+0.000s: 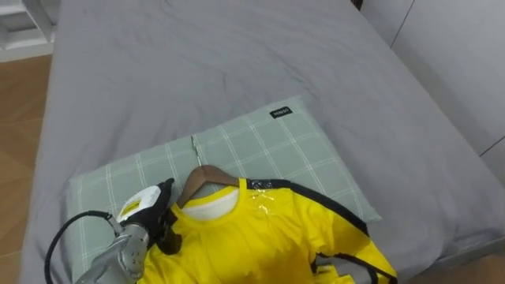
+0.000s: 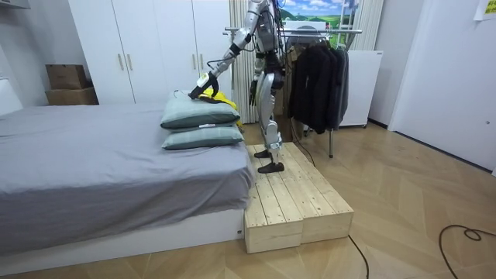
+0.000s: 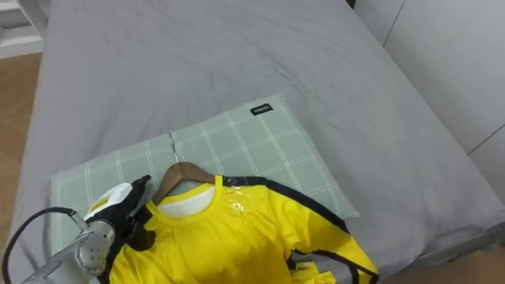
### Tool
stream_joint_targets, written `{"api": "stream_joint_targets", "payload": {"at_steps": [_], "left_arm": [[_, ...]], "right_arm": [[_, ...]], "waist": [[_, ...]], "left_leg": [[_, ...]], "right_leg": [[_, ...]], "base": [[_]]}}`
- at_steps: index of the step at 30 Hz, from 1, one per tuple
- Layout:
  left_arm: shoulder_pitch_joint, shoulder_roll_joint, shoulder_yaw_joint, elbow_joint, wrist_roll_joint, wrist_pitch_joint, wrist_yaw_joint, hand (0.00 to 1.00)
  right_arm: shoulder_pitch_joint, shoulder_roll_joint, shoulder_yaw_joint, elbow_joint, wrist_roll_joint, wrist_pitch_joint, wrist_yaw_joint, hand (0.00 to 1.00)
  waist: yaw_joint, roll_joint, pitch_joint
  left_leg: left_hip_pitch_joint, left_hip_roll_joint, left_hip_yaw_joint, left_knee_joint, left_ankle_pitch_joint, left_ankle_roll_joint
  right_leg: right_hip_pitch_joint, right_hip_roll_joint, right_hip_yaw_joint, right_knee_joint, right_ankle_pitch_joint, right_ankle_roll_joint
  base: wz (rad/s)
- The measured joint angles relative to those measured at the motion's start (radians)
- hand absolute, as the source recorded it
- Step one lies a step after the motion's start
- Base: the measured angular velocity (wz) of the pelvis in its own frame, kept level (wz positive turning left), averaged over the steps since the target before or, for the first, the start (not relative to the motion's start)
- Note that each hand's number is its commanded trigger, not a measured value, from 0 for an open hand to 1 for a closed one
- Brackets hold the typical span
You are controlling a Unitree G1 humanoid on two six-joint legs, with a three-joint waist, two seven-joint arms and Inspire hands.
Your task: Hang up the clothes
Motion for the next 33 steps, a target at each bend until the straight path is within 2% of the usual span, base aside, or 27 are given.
{"api": "stream_joint_targets", "payload": {"at_steps": [3, 11, 19, 33], "left_arm": [[0.000, -0.004, 0.001, 0.011, 0.000, 0.003, -0.018, 0.00], [0.001, -0.022, -0.008, 0.040, -0.002, 0.043, -0.060, 0.00], [0.001, -0.022, -0.015, 0.049, -0.002, 0.051, -0.089, 0.00], [0.001, -0.025, -0.020, 0.049, 0.003, 0.058, -0.102, 0.00]], "right_arm": [[0.003, 0.000, -0.001, 0.007, 0.001, 0.002, 0.003, 0.00], [0.000, -0.010, -0.001, 0.030, 0.001, 0.010, -0.006, 0.00], [-0.004, -0.019, -0.001, 0.035, -0.002, 0.030, -0.019, 0.00], [-0.008, -0.019, 0.001, 0.037, 0.006, 0.030, -0.019, 0.00]], "waist": [[-0.002, 0.000, 0.0000], [-0.002, -0.002, -0.0010], [-0.002, -0.004, -0.0027], [0.001, -0.002, -0.0043]], "left_leg": [[0.007, -0.001, 0.000, 0.000, 0.002, 0.002], [0.018, -0.005, 0.001, -0.002, 0.008, 0.005], [0.019, -0.005, 0.001, 0.000, 0.010, 0.004], [0.024, -0.004, 0.003, 0.004, 0.010, 0.004]], "right_leg": [[0.008, -0.001, 0.000, 0.000, 0.000, 0.000], [0.019, -0.005, 0.000, 0.003, -0.002, 0.001], [0.019, -0.005, 0.001, 0.005, -0.002, 0.001], [0.019, -0.006, 0.001, 0.017, -0.002, 0.000]], "base": [[0.00], [0.00], [0.00], [0.00]]}}
